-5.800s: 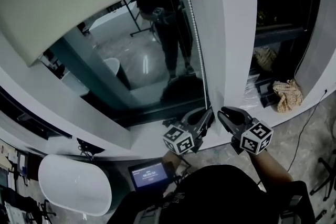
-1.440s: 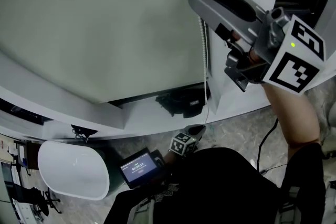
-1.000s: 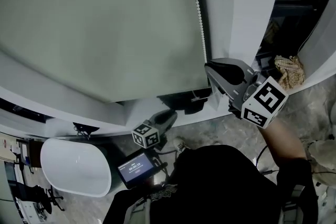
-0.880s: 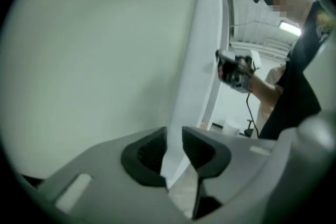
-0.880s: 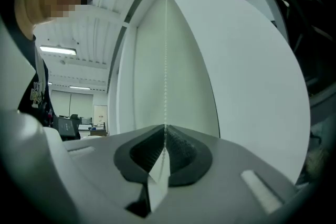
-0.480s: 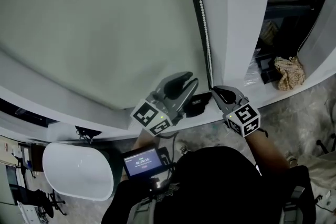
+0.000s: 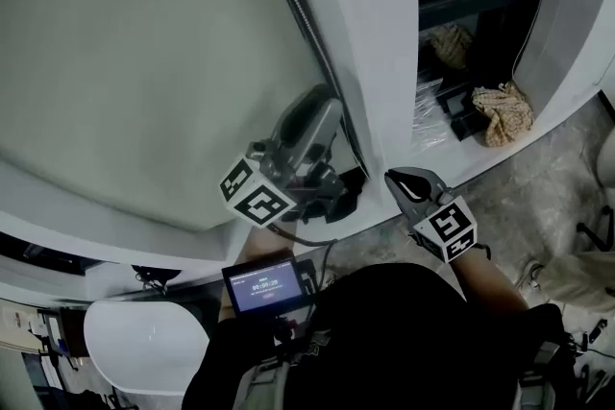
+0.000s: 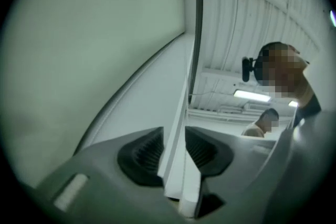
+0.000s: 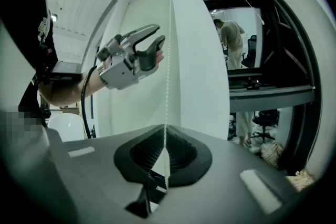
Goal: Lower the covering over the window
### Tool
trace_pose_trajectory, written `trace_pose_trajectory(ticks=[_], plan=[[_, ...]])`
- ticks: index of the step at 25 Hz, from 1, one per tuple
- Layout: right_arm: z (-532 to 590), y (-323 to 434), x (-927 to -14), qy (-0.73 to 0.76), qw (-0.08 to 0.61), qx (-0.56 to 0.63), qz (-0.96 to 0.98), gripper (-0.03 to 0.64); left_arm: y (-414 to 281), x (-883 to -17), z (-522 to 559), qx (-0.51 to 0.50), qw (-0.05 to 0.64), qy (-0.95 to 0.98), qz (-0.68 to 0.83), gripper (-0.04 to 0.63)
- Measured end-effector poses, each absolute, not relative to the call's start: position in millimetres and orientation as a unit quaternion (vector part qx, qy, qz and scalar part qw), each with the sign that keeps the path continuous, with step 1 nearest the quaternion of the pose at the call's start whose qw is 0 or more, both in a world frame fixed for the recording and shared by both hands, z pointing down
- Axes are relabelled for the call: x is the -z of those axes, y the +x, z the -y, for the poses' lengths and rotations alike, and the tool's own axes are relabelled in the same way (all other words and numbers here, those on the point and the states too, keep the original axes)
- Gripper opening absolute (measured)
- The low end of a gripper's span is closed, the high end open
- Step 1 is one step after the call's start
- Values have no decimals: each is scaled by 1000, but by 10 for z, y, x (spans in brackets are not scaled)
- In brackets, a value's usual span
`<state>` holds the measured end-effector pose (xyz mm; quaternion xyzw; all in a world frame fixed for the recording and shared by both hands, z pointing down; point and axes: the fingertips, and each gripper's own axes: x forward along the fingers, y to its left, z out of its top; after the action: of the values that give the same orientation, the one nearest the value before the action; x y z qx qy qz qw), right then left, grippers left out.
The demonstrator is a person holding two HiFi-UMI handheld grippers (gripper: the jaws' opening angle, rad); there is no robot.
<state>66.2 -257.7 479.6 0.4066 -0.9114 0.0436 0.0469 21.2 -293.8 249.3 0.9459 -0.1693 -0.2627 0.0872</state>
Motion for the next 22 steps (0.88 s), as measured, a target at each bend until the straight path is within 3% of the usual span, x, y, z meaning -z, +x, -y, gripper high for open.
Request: trace_pose_trajectory(ticks=[3, 7, 10, 12, 14, 22], plan=[[2498, 461, -4978, 378, 78, -51, 921, 12, 345, -2177, 2809, 273, 48, 950, 142, 157], [2378, 145, -5911, 315, 194, -112, 922, 12, 406, -1923, 2768, 265, -18, 953, 147, 158], [2223, 101, -6527, 283, 258, -165, 909, 12, 369, -1865, 2839, 268, -24, 950, 159, 105], [2207, 147, -6690, 280, 268, -193, 901, 14, 335, -1870, 2898, 265, -22, 949, 166, 80], [2252, 205, -6719, 288, 262, -209, 897, 14, 292, -1883, 2951, 262, -18, 950, 170, 15], [2181, 453, -6808, 298, 255, -261, 882, 31, 171, -2280, 3109, 197, -7, 955, 221, 11]])
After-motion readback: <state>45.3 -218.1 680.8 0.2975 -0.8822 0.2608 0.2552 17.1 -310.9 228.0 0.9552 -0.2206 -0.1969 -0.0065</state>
